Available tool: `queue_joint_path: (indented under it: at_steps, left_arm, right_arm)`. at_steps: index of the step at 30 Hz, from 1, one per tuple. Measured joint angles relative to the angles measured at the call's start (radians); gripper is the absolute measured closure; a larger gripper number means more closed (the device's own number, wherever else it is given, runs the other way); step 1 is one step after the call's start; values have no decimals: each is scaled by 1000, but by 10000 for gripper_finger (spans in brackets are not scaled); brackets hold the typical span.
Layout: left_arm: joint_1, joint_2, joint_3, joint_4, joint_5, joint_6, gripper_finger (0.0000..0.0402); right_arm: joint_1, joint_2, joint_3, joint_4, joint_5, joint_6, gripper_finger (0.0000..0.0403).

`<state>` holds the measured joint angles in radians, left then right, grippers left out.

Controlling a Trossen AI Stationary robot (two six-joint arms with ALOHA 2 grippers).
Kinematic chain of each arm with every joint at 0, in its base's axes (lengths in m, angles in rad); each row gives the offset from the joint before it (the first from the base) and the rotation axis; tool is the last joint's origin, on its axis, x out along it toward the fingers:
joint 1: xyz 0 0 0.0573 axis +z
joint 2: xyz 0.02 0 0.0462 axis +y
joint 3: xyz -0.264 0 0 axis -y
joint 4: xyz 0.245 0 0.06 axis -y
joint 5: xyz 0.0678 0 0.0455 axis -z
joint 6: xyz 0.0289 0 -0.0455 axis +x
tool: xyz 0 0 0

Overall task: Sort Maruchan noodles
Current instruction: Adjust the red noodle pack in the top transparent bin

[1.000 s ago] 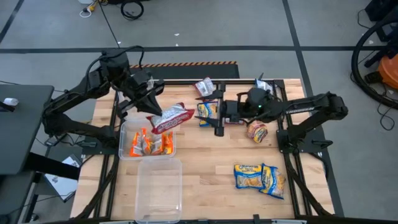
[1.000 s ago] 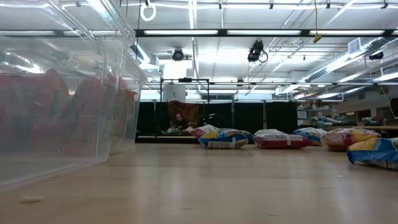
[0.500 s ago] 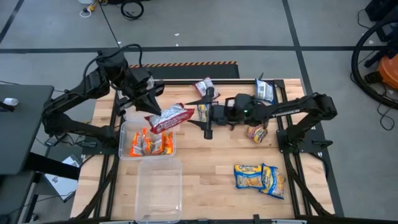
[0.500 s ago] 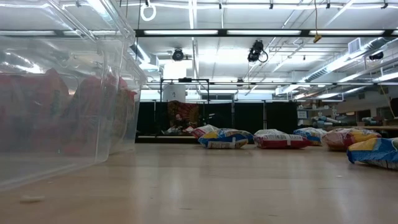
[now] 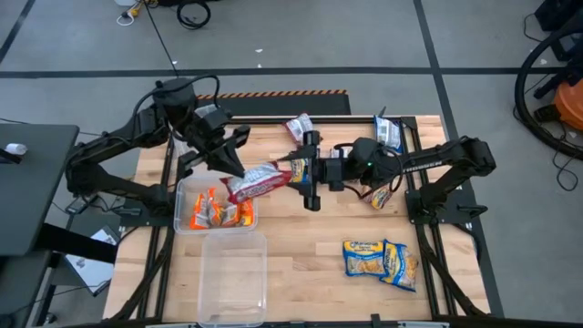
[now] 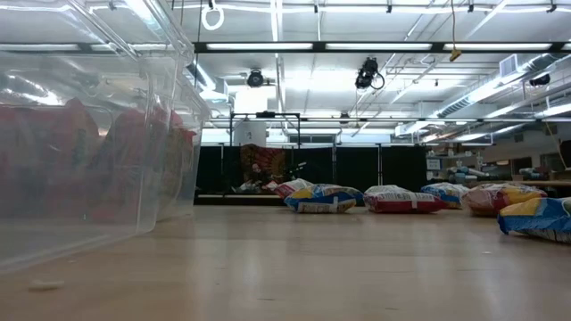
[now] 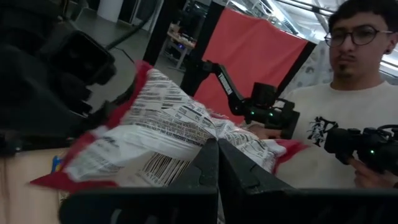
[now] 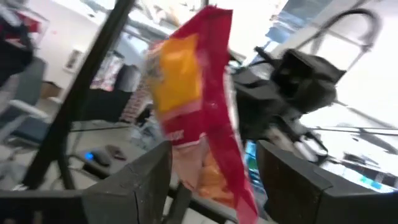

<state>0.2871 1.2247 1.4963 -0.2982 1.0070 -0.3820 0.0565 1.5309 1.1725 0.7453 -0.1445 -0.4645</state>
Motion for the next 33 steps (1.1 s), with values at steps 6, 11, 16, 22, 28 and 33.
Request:
queue_joint_path:
  at_steps: [6, 11, 16, 22, 28, 33]
  left_arm:
    - [0, 23, 0, 19, -2, -11, 401]
    - [3, 39, 1, 29, -48, -19, 402]
    - [8, 58, 0, 79, -105, -20, 402]
    - [17, 58, 0, 104, -157, -18, 401]
    - [19, 58, 0, 135, -160, -16, 395]
    - [19, 58, 0, 132, -161, 10, 390]
  right_arm:
    - [0, 23, 0, -5, -17, -1, 182]
    - [1, 22, 0, 3, -13, -8, 187]
    - [0, 22, 0, 9, -14, -9, 190]
    - [0, 22, 0, 35, -1, -9, 218]
    - [0, 22, 0, 46, 15, -7, 278]
    - [0, 22, 0, 47, 20, 8, 278]
